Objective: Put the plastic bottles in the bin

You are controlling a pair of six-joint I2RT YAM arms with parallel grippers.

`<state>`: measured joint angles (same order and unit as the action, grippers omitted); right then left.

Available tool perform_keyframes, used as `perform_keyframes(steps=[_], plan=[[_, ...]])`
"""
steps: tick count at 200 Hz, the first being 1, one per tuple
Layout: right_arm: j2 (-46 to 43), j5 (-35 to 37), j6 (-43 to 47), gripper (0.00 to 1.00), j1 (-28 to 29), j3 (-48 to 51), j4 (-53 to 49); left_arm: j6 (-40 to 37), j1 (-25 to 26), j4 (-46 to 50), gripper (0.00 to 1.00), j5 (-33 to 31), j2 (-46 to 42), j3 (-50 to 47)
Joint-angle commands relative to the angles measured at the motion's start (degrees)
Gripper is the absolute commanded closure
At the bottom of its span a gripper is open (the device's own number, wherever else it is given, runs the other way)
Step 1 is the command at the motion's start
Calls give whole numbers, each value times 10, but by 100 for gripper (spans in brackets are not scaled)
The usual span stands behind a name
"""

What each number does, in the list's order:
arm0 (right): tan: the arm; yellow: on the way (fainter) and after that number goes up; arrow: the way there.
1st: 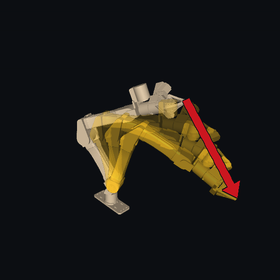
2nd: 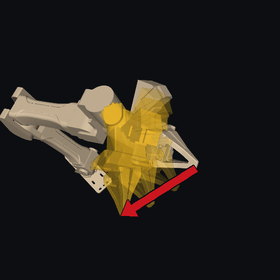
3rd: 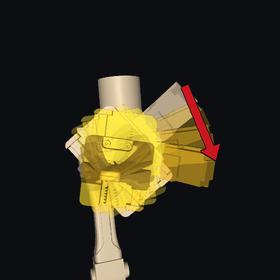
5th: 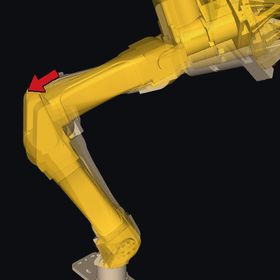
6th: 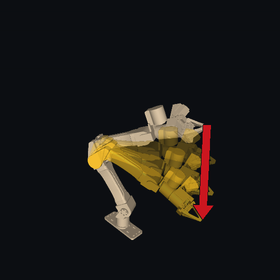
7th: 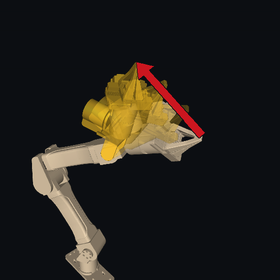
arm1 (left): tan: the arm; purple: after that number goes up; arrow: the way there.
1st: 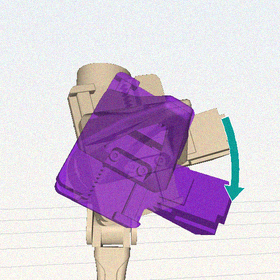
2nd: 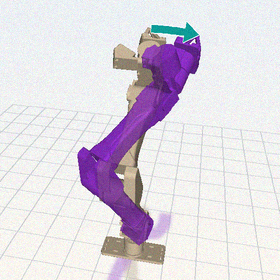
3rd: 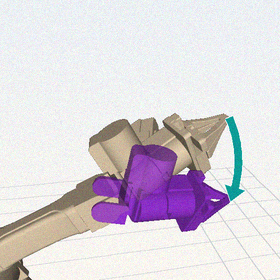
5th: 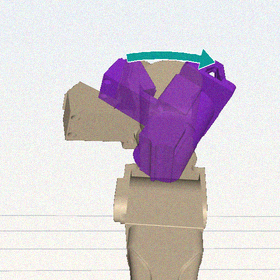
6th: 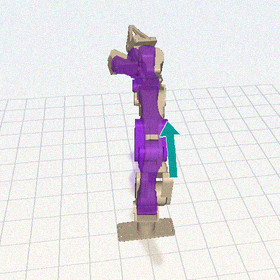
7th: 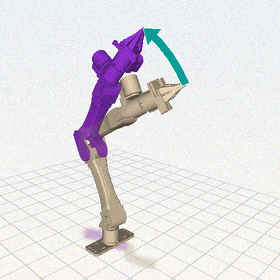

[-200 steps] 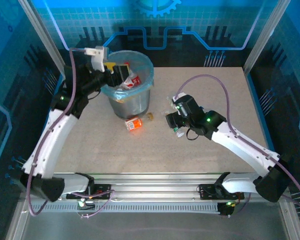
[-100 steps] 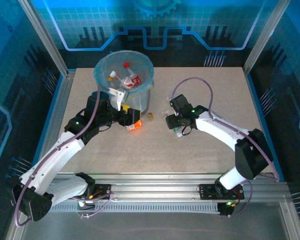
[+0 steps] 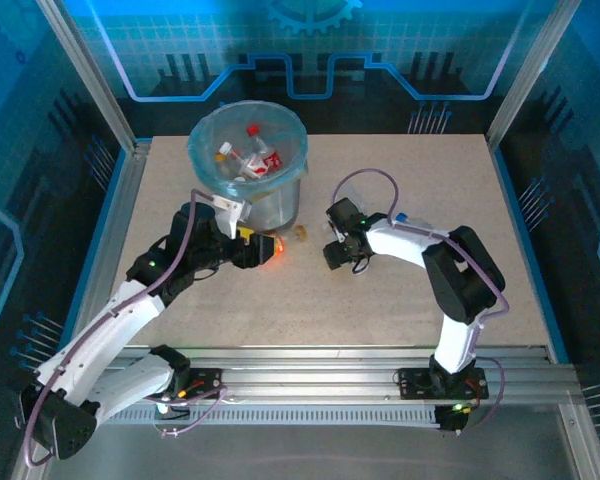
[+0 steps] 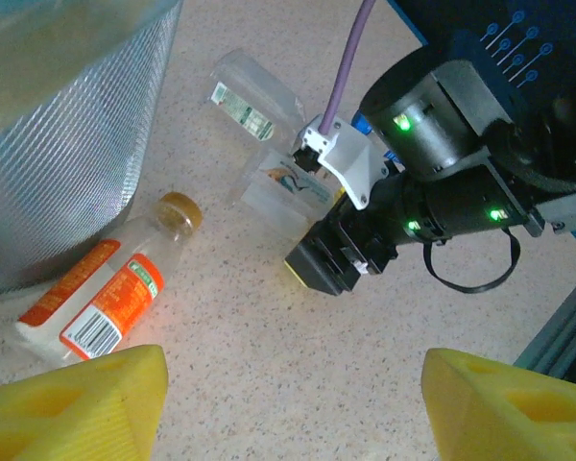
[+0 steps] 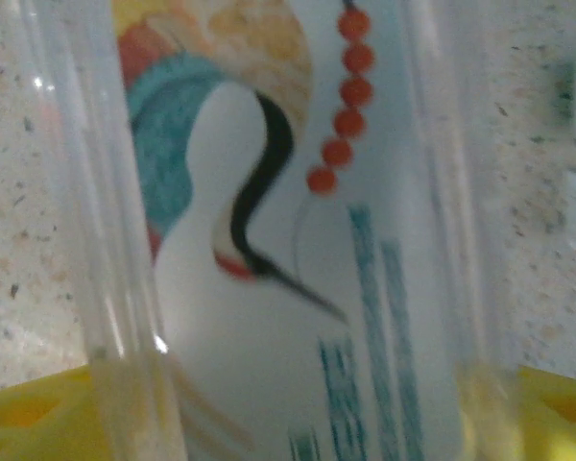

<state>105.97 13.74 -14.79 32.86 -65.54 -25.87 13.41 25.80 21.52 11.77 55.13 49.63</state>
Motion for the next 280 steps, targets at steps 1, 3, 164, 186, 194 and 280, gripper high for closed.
perform_keyframes(steps=[1,3,164,186,194,280], plan=[[23,-20,7,21,-7,-25,7,9,5,-9,29,-18,-13,-13],[25,-21,8,21,-7,-26,7,9,5,-9,29,-18,-13,-13],[-195,-60,8,53,-3,26,-61,36,4,-22,25,-35,-6,51],[-256,-76,12,52,2,29,-62,46,4,-28,24,0,16,92],[-282,-86,12,52,3,30,-60,51,3,-32,24,14,25,109],[-464,-166,-26,54,26,47,10,104,63,-117,7,192,190,262]])
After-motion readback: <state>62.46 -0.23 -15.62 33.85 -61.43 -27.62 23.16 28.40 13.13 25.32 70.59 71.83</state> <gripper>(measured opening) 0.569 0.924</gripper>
